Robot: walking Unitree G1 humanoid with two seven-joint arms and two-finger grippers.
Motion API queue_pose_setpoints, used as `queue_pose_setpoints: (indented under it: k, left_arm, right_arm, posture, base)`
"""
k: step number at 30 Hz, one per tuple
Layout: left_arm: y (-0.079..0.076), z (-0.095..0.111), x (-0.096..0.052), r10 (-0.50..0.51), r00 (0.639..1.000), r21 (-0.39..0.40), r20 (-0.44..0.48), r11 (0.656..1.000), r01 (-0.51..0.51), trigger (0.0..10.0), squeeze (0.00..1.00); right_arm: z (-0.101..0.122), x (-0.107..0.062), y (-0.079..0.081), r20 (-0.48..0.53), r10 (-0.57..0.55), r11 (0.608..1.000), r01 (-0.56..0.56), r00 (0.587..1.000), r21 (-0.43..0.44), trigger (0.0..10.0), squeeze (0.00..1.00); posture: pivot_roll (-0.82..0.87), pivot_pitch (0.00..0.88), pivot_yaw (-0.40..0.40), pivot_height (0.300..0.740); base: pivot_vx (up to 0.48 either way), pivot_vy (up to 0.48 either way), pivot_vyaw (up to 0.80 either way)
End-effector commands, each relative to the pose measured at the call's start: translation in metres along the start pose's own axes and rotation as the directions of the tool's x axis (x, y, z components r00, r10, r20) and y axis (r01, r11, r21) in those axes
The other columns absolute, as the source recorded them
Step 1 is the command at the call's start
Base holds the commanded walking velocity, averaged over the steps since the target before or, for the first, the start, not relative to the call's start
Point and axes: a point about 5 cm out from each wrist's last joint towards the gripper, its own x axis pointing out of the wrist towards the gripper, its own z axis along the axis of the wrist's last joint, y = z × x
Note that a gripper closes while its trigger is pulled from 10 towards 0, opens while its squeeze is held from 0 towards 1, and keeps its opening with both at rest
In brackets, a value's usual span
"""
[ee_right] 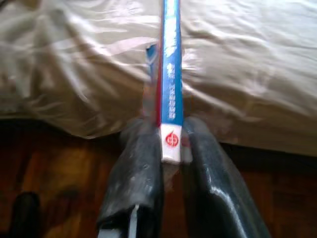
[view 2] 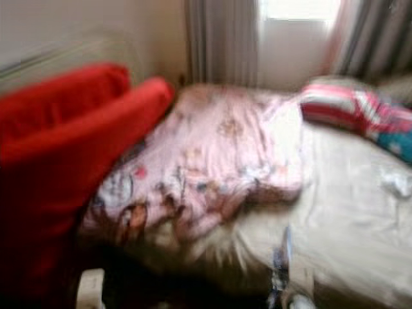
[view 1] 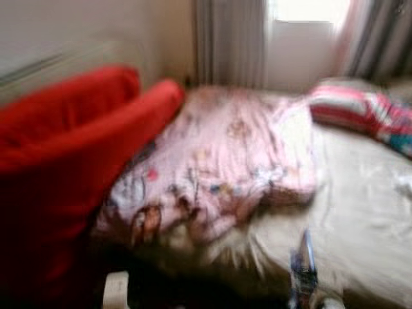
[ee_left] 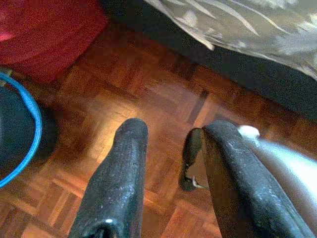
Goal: Clean up the room
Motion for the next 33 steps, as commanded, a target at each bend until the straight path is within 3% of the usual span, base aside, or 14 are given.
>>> queue_pose_setpoints:
  k: [1,15,26,33]
  left_arm:
    - [-0.001,0.018,0.003,-0.011,0.999,0.017,0.052,1.0,0.011,10.0,0.0]
    - [-0.001,0.017,0.003,-0.016,0.999,0.027,0.047,1.0,0.014,10.0,0.0]
    - [-0.006,0.021,0.004,-0.023,0.998,0.032,0.061,0.999,0.021,10.0,0.0]
    - [-0.005,0.019,0.004,-0.023,0.998,0.031,0.058,0.999,0.021,10.0,0.0]
  right_arm:
    - [0.016,0.003,0.001,0.052,0.004,1.0,-0.004,0.999,0.001,10.0,0.0]
    - [0.022,0.004,0.002,0.08,0.0,1.0,-0.002,0.997,0.018,10.0,0.0]
    - [0.038,0.006,0.004,0.133,0.003,0.999,-0.009,0.991,0.044,10.0,0.0]
    - [0.033,0.005,0.002,0.127,0.003,0.999,-0.009,0.992,0.048,10.0,0.0]
  posture:
    - [0.02,0.0,-0.02,0.74]
    - [0.02,0.0,-0.019,0.74]
    - [0.02,0.0,-0.018,0.74]
    - [0.01,0.0,-0.017,0.74]
  base:
    - [0.0,0.0,0.0]
    - [0.0,0.0,0.0]
    - [0.0,-0.372,0.0]
    - [0.0,-0.402,0.0]
